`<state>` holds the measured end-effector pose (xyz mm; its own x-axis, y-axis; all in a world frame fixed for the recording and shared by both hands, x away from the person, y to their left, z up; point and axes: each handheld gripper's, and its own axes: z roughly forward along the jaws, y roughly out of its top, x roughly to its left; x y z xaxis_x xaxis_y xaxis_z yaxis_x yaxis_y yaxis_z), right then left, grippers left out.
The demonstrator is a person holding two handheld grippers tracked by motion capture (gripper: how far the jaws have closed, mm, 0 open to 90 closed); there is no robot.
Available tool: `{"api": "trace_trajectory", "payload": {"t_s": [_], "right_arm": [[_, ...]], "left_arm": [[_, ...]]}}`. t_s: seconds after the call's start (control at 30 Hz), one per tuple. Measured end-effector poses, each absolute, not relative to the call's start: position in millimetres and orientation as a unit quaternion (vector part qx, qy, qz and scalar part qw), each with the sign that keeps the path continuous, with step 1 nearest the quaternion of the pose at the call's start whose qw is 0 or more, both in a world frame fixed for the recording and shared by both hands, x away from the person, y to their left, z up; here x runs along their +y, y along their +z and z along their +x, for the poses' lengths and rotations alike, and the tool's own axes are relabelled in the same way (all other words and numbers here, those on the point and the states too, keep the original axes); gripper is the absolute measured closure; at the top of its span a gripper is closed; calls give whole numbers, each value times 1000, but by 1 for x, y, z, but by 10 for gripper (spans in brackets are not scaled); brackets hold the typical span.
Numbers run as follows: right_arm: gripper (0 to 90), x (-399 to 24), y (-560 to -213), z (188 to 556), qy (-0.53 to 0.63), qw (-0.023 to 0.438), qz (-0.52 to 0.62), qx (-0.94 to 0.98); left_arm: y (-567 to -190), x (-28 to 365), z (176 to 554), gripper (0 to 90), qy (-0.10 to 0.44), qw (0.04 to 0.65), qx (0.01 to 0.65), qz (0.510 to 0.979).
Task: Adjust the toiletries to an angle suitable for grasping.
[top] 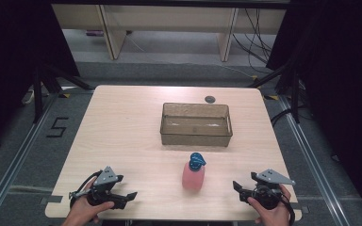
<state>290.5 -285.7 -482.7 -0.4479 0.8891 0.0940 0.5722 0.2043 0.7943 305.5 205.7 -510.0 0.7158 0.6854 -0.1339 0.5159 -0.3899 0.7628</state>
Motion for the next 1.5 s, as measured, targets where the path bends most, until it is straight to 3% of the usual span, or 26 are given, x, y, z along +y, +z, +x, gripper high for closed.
{"api": "trace_trajectory", "payload": {"t_s": [0.47, 0.6, 1.2, 1.5], "right_arm": [[196, -280, -481, 289, 430, 173, 492, 737], [191, -283, -481, 291, 439, 193, 471, 740], [160, -276, -472, 289, 473, 163, 469, 728], [159, -268, -466, 290, 493, 175, 439, 731]], "left_arm": [[-511, 205, 306, 150, 100, 419, 365, 825], [-511, 205, 306, 150, 100, 419, 366, 825], [-511, 206, 307, 150, 97, 414, 367, 827], [-511, 206, 307, 150, 98, 414, 367, 827]]}}
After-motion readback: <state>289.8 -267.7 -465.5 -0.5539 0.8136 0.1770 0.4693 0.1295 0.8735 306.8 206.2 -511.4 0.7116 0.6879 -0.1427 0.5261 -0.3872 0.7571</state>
